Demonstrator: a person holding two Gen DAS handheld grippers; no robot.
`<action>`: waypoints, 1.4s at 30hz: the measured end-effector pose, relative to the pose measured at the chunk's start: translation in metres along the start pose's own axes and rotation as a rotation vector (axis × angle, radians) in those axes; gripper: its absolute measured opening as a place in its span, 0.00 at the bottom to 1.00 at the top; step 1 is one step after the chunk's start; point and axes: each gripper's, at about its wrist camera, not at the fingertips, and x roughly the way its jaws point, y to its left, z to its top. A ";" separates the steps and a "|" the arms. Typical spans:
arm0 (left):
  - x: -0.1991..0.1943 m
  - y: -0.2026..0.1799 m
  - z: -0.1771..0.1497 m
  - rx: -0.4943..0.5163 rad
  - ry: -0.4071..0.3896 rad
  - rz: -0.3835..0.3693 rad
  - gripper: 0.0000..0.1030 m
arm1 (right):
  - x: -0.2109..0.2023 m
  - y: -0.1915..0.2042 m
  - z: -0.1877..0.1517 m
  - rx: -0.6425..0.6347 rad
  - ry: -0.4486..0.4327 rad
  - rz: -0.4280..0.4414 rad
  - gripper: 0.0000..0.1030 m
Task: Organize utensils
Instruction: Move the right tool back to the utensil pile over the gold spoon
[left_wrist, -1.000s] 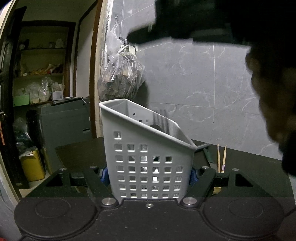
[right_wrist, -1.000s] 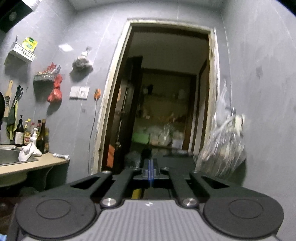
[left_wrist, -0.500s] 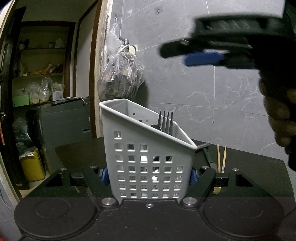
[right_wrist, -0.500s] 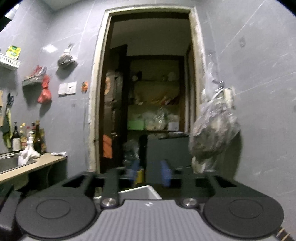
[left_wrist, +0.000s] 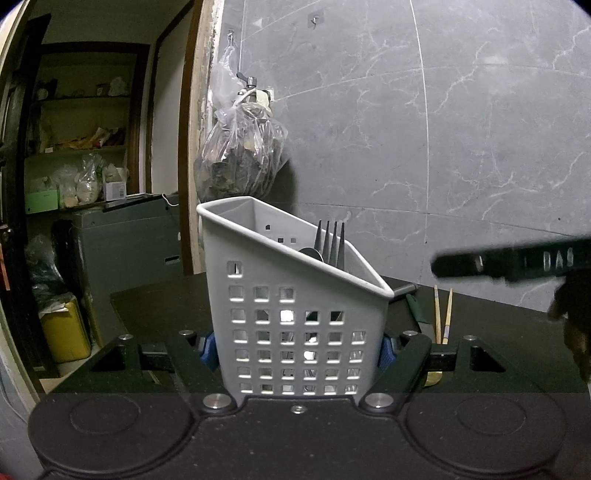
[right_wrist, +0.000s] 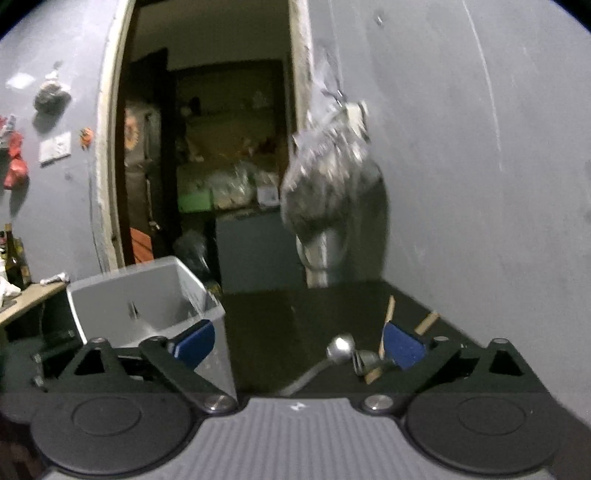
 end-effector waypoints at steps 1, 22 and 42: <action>0.000 0.000 0.000 0.000 0.000 0.000 0.74 | 0.000 -0.002 -0.006 0.011 0.016 -0.009 0.99; -0.002 0.000 0.000 0.003 0.001 0.004 0.74 | 0.025 -0.026 -0.067 0.158 0.297 -0.086 1.00; -0.001 0.000 0.000 0.004 0.002 0.004 0.74 | 0.045 -0.019 -0.073 0.154 0.366 -0.091 1.00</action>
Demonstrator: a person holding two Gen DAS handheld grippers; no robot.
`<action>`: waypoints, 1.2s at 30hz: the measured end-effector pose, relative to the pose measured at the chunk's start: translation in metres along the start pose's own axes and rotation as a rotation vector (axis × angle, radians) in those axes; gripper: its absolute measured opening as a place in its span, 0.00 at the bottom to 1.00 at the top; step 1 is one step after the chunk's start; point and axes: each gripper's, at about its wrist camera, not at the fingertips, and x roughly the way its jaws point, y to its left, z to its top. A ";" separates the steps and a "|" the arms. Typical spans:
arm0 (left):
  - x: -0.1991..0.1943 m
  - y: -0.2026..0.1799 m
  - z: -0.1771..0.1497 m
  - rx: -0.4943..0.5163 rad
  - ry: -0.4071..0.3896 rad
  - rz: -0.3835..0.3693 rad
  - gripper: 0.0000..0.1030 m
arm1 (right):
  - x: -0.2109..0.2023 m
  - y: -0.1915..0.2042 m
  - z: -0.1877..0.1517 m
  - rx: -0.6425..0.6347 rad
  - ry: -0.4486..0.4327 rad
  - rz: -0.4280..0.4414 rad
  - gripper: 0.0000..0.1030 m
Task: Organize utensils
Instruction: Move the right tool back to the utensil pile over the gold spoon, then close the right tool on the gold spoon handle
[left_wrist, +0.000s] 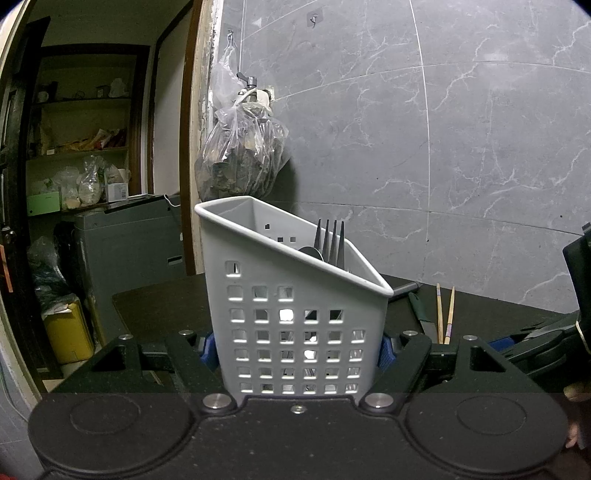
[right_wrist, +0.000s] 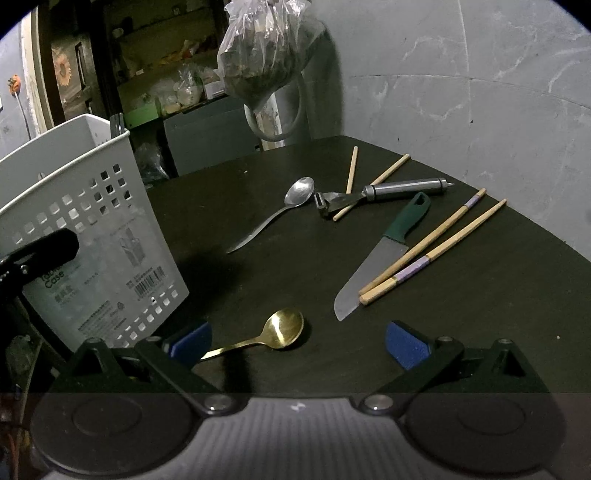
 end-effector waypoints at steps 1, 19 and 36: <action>0.000 0.000 0.000 0.000 0.000 0.000 0.74 | 0.000 0.000 0.000 0.000 0.000 0.000 1.00; 0.000 0.000 0.000 0.001 0.000 0.000 0.74 | 0.014 0.022 0.002 -0.108 0.037 -0.061 0.95; 0.000 0.000 0.000 0.002 0.001 0.000 0.74 | 0.004 0.022 0.000 -0.153 0.004 0.009 0.45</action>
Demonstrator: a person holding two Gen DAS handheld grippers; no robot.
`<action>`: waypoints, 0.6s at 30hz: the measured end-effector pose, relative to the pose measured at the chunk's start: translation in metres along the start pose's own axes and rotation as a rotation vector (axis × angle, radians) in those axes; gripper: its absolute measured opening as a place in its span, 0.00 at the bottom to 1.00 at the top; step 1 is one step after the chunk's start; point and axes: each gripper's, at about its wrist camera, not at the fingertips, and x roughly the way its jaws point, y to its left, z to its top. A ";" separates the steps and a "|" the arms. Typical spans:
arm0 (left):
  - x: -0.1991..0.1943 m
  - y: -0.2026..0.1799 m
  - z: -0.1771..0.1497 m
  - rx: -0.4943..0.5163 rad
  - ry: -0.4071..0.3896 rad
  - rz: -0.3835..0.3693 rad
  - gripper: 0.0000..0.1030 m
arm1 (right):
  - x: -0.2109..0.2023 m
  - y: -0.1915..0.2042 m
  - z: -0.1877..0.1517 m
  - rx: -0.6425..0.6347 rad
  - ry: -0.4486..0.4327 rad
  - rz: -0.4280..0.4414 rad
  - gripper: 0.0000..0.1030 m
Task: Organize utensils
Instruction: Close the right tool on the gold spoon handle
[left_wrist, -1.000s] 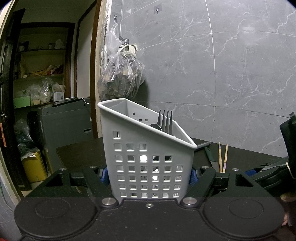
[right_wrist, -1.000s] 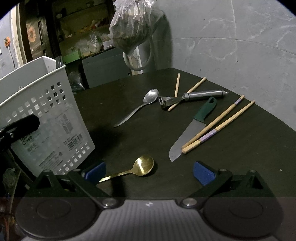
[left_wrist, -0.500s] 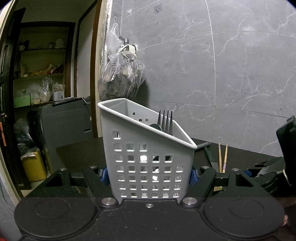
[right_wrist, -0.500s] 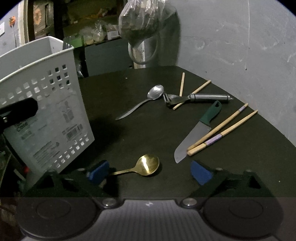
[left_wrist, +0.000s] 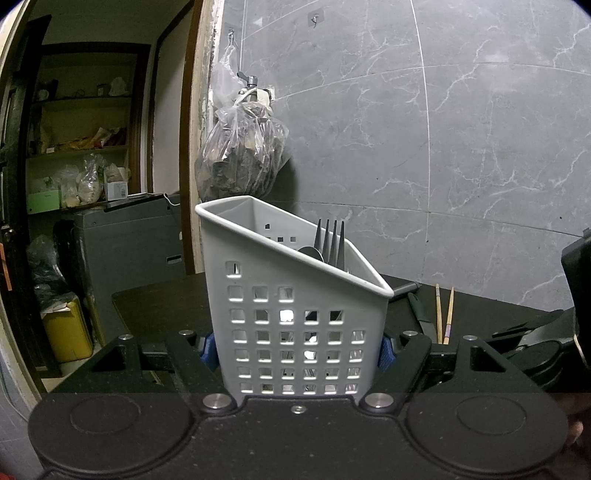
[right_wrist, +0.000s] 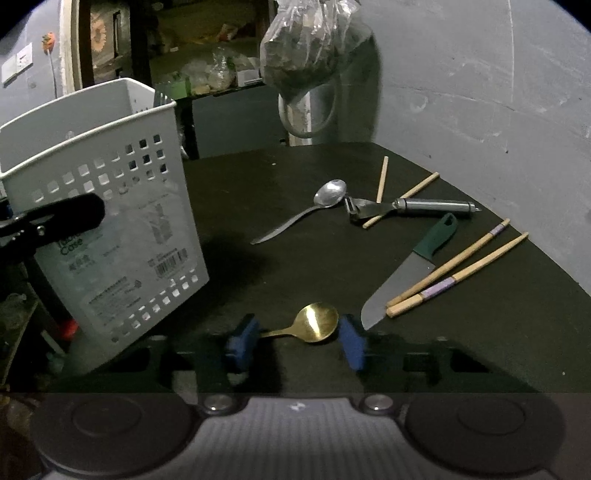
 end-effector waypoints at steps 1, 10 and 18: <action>-0.001 0.000 0.000 0.000 0.000 0.000 0.74 | 0.000 -0.001 0.000 -0.001 -0.001 0.001 0.44; 0.000 0.000 0.000 0.000 0.000 0.000 0.74 | -0.002 -0.019 0.000 0.037 -0.005 0.031 0.30; 0.000 0.000 0.000 -0.001 0.000 0.000 0.74 | 0.004 -0.038 0.006 0.159 -0.018 0.108 0.51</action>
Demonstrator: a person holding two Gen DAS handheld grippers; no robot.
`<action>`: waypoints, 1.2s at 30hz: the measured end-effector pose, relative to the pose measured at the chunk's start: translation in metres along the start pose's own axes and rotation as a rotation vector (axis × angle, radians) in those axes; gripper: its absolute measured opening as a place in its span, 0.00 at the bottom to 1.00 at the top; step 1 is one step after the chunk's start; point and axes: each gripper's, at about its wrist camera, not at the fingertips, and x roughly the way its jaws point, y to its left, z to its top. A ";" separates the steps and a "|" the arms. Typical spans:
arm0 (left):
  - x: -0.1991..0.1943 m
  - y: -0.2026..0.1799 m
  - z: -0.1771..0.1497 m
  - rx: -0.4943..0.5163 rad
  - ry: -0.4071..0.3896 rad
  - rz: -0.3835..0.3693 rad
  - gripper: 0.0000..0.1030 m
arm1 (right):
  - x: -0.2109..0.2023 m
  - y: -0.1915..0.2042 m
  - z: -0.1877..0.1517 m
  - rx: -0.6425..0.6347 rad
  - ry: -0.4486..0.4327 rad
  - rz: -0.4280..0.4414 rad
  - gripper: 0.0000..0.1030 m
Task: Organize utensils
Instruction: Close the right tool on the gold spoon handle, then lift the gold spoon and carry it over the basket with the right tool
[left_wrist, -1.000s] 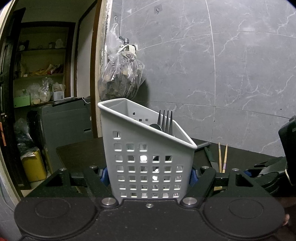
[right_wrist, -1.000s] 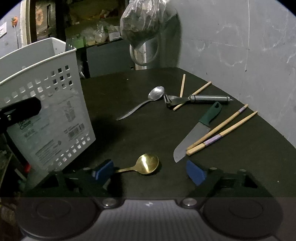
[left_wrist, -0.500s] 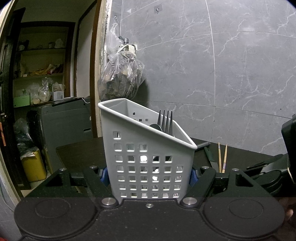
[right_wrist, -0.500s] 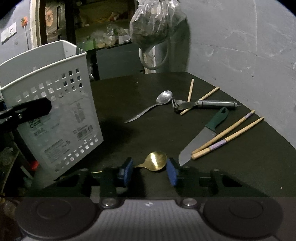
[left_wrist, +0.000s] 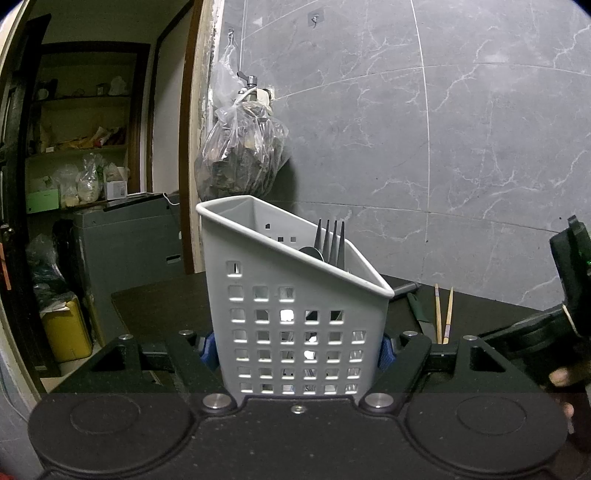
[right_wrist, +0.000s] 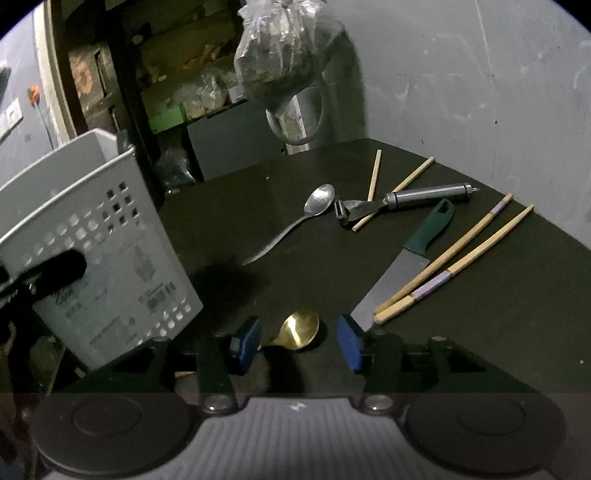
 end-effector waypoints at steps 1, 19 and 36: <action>0.000 0.000 0.000 0.000 0.000 0.000 0.74 | 0.001 -0.001 0.001 0.005 0.000 0.002 0.51; -0.001 0.000 0.000 0.000 -0.001 0.000 0.74 | 0.009 0.010 0.002 -0.067 0.017 -0.019 0.09; 0.000 0.000 0.000 -0.001 0.000 0.000 0.74 | 0.000 -0.006 -0.002 0.004 0.017 0.078 0.25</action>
